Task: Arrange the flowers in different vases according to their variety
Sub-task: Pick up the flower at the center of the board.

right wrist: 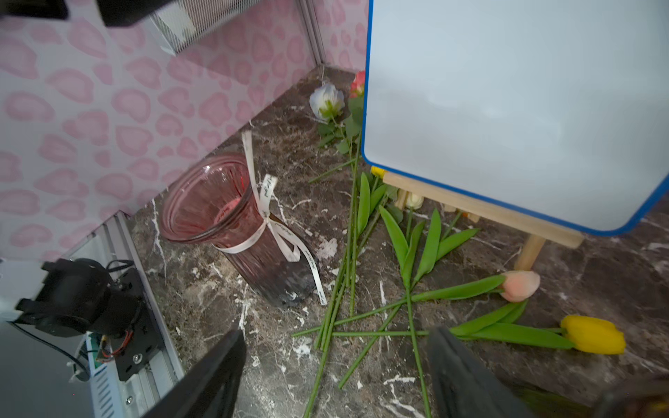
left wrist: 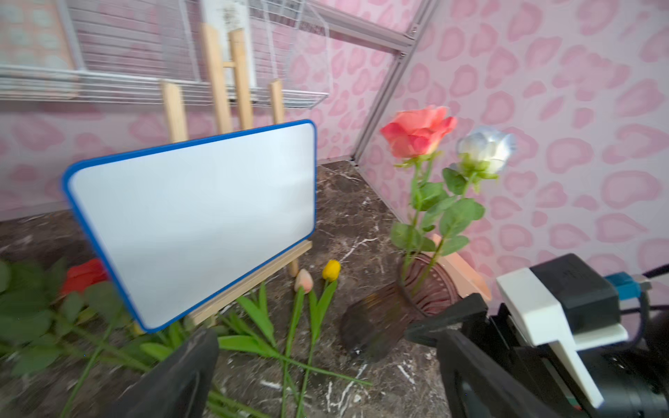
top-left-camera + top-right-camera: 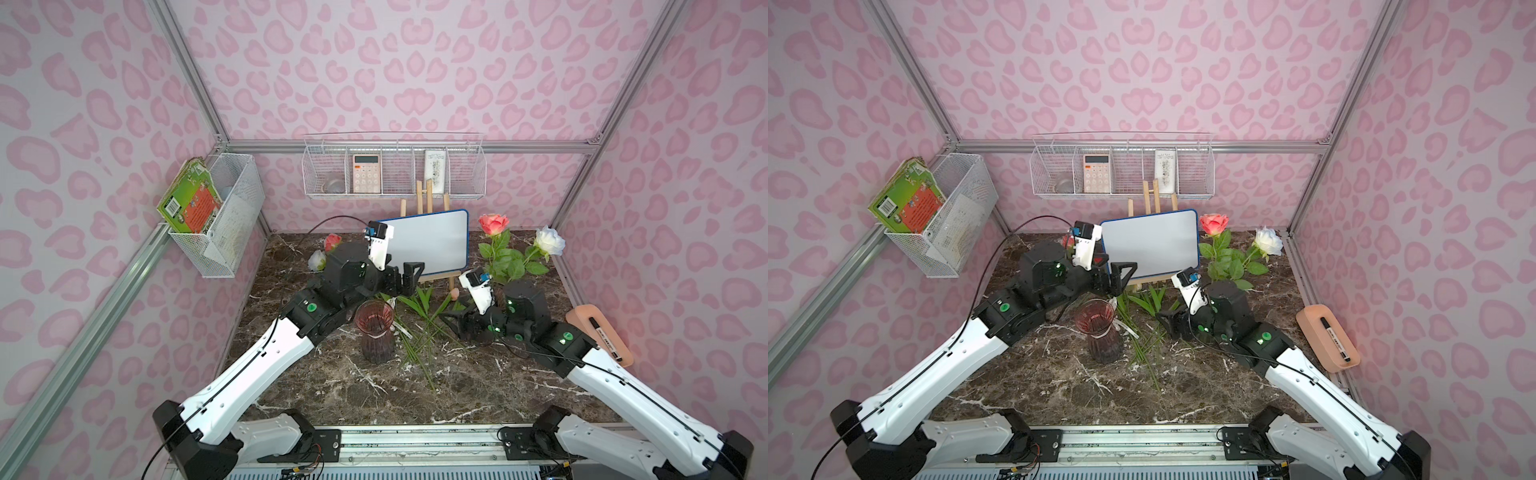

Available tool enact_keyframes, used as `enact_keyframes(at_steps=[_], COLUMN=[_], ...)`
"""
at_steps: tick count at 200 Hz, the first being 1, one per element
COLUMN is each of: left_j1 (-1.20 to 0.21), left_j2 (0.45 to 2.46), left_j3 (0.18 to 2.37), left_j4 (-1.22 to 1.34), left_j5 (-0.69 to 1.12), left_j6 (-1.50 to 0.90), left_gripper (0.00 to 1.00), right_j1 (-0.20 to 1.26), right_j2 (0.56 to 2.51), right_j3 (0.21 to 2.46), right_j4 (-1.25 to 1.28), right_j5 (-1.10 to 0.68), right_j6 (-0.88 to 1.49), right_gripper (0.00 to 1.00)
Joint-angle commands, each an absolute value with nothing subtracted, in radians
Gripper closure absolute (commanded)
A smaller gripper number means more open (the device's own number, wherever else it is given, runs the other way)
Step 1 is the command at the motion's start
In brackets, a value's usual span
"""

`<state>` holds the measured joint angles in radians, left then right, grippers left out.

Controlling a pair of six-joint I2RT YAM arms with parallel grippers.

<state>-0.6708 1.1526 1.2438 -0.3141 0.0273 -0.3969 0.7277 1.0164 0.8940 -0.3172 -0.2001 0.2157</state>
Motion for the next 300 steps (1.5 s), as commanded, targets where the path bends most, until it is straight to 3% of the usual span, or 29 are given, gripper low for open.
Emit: enact_keyframes(at_steps=[1, 92, 157, 222, 277, 300], left_j1=[-0.605, -0.281, -0.224, -0.213, -0.212, -0.212], left_j2=[1.075, 0.982, 1.029, 1.032, 1.011, 0.993], left_j3=[1.169, 0.854, 0.752, 0.732, 0.730, 0.729], left_j4=[-0.395, -0.469, -0.405, -0.400, -0.418, -0.427], left_j5=[-0.043, -0.001, 0.038, 0.042, 0.043, 0.037], left_j6=[-0.470, -0.670, -0.707, -0.707, -0.710, -0.710], left_gripper=[0.01, 0.01, 0.01, 0.01, 0.01, 0.01], right_j1=[0.755, 0.755, 0.729, 0.716, 0.725, 0.740], right_j2=[1.095, 1.531, 1.734, 1.833, 1.784, 1.721], right_j3=[0.915, 1.052, 1.118, 1.129, 1.128, 1.122], right_j4=[-0.361, -0.469, -0.466, -0.446, -0.461, -0.477], right_j5=[-0.094, 0.053, 0.062, 0.020, 0.046, 0.058], right_j6=[0.199, 0.169, 0.118, 0.086, 0.079, 0.071], right_gripper=[0.24, 0.44, 0.61, 0.68, 0.94, 1.00])
